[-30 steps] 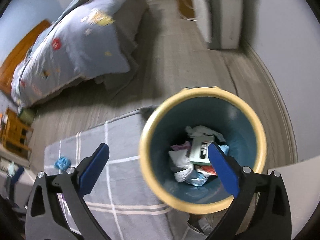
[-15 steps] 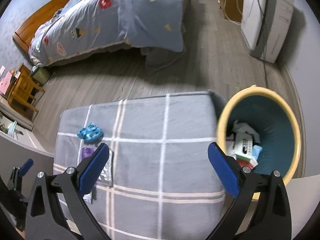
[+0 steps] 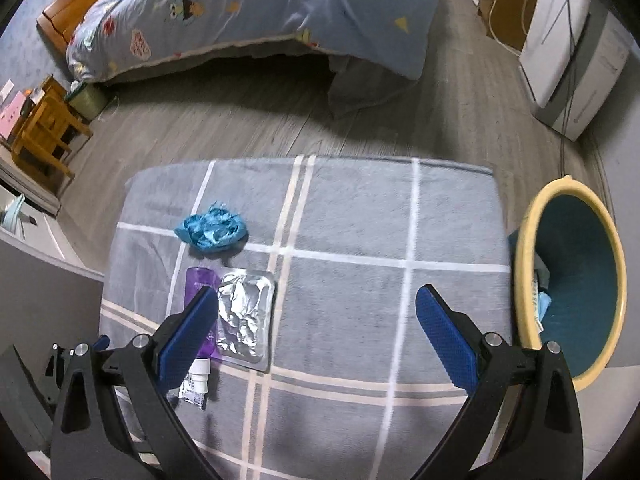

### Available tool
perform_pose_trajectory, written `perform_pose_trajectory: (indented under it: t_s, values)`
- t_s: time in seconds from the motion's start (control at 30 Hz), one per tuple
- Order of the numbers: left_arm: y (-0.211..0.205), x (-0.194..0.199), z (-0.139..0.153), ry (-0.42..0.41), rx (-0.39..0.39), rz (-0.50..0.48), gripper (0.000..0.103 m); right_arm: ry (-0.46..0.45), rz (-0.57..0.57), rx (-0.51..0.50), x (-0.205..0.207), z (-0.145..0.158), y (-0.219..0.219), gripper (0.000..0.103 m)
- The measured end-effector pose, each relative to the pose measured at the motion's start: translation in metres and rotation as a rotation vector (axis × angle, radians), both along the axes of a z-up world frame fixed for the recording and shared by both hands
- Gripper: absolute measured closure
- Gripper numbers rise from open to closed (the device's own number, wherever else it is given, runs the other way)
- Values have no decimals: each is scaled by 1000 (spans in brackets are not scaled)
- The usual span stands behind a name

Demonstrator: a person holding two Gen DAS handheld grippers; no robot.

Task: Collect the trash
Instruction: 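Move both open grippers back over the ottoman, then grasp the white medicine sachet with the left gripper while the right grasps the purple bottle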

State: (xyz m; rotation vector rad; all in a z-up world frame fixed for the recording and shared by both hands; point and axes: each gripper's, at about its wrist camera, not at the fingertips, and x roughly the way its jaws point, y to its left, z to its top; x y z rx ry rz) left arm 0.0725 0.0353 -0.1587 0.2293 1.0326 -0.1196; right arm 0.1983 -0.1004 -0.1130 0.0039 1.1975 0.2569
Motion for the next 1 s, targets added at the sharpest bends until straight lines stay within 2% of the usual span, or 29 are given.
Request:
perform_pose_trajectory:
  t_s: [0.3,0.37,0.43,0.57,0.6,0.63,0.67,0.77,1.0]
  values:
    - [-1,-3,-22,62,-99,-20,9,51,-18,50,9,-18,27,6]
    - [-6,-5,-27,74,-115,-46,16,64,-28,51,11,-22,28,6]
    - [-10,-5,-34,103,-114,-70,31,83,-35,63,12,-27,29,6]
    - [-10,-3,-36,97,-120,-79,44,91,-19,64,11,-31,40,6]
    - [-8,-2,-35,96,-142,-77,57,91,-8,58,10,-32,44,7]
    - [-7,-2,-34,97,-156,-77,68,93,-3,55,10,-33,47,8]
    - [-5,-3,-33,100,-171,-79,70,96,1,52,9,-35,50,13]
    - [2,-6,-31,99,-198,-72,70,116,4,46,8,-42,57,23]
    - [37,-8,-28,101,-236,30,70,148,56,56,0,-50,84,45]
